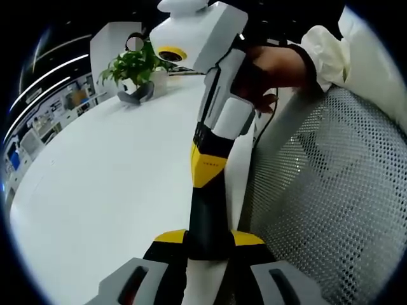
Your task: Press the specified remote control buttons in sequence, fully releasing each button before pressing the next.
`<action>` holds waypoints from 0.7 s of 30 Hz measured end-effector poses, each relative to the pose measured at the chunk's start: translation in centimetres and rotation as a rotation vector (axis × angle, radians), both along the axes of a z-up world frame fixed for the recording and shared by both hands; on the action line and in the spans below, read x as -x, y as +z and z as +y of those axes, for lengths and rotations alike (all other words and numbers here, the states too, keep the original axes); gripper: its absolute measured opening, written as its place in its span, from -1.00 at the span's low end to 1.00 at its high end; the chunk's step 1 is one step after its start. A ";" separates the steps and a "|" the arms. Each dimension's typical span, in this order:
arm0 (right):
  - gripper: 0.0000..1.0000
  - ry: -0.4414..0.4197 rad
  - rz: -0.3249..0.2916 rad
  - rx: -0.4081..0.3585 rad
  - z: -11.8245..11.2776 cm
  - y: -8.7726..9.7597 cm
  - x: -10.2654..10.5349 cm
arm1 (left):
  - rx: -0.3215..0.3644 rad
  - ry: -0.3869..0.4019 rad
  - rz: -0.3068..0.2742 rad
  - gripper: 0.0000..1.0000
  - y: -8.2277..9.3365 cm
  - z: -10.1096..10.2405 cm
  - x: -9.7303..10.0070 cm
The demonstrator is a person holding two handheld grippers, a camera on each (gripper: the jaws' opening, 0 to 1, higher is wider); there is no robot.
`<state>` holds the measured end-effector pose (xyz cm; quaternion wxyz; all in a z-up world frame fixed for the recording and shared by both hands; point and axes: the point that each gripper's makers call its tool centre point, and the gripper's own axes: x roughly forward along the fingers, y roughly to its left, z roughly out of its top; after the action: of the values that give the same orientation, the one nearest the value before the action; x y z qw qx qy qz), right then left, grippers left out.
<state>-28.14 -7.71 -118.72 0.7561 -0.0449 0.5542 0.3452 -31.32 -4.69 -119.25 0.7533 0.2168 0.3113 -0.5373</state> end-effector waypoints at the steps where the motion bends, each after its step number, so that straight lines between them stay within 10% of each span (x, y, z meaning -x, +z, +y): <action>1: -1.00 -0.002 -0.003 0.000 0.0 0.0 0.0 | 0.000 0.001 0.001 -0.52 0.0 0.0 0.0; 21: -1.00 -0.104 0.043 -0.044 -0.9 0.8 0.1 | 0.000 0.007 0.001 -0.50 0.0 0.0 -0.1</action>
<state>-28.24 -8.63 -117.93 0.7617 0.0082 0.5643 0.3182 -31.25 -4.67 -119.27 0.7550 0.2154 0.3127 -0.5346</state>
